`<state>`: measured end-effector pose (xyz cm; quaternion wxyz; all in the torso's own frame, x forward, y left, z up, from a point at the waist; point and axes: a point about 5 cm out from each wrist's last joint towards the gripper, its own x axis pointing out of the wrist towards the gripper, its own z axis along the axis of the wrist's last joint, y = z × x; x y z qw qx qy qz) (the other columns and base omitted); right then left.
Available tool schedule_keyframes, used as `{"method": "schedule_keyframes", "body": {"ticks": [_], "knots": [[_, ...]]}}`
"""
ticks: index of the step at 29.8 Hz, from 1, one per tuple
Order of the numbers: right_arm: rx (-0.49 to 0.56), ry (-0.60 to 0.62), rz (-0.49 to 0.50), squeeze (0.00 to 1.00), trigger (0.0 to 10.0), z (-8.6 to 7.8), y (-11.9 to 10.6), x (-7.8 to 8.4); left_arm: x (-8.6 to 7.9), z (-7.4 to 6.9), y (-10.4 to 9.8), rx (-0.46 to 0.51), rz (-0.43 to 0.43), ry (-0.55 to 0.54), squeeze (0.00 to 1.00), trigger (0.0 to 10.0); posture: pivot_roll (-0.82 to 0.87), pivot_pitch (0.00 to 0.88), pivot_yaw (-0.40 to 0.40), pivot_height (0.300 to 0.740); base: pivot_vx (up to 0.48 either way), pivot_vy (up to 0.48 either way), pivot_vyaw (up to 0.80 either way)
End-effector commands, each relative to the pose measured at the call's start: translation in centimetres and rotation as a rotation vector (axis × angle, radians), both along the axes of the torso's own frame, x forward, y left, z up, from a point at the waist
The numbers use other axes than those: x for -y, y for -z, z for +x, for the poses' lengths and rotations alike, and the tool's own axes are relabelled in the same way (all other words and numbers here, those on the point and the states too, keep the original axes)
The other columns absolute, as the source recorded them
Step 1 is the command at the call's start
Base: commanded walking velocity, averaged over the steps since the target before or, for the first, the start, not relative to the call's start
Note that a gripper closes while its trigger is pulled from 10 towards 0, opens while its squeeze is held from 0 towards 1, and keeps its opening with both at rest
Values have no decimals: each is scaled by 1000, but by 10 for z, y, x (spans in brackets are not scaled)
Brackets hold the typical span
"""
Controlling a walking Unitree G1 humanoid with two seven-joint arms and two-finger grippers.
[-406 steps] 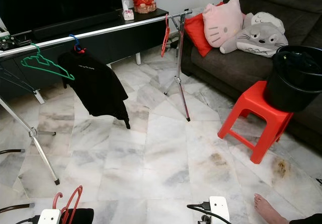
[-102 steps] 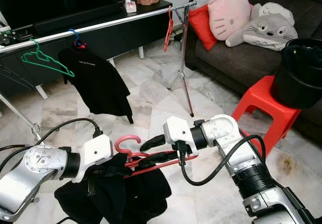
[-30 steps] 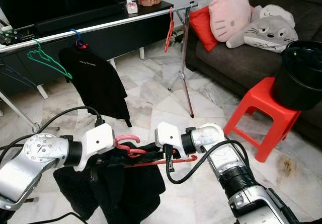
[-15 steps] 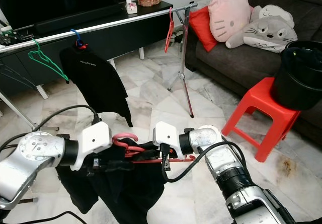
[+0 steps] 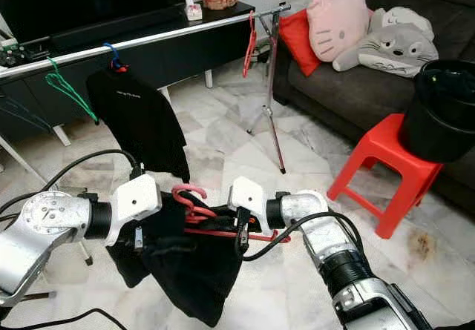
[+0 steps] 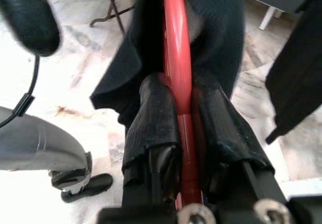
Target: Hang hanger
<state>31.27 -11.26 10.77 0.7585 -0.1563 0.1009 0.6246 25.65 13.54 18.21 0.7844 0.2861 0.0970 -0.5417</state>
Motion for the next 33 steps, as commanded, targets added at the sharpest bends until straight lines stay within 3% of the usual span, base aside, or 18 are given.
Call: {"method": "schedule_keyframes", "body": {"ticks": [1, 10, 12, 17, 18, 21, 27, 33], "knots": [[14, 23, 44, 0, 0, 2, -5, -1, 0, 5, -4, 59, 10, -22, 0, 10000, -64, 0, 36, 740, 0, 0, 0], [28, 66, 81, 0, 0, 6, -9, -5, -4, 14, -2, 139, 9, -120, 0, 10000, -63, 0, 36, 740, 0, 0, 0], [72, 174, 120, 0, 0, 18, -18, -5, -10, 20, -6, 206, -18, -198, 0, 10000, -65, 0, 36, 740, 0, 0, 0], [125, 301, 138, 0, 0, 31, -27, -3, -16, 23, -10, 257, -62, -275, 0, 10000, -66, 0, 32, 740, 0, 0, 0], [148, 430, 180, 0, 0, 44, -36, 1, -19, 25, -12, 290, -105, -336, 0, 10000, -62, 0, 30, 740, 0, 0, 0], [153, 532, 241, 0, 0, 53, -46, 1, -22, 26, -11, 310, -155, -409, 0, 10000, -62, 0, 30, 740, 0, 0, 0], [147, 529, 297, 0, 0, 57, -57, -17, -26, 29, 0, 335, -209, -569, 0, 10000, -61, 0, 24, 740, 0, 0, 0], [140, 522, 328, 0, 0, 58, -61, -29, -28, 29, 6, 346, -226, -646, 0, 10000, -61, 0, 24, 740, 0, 0, 0]]}}
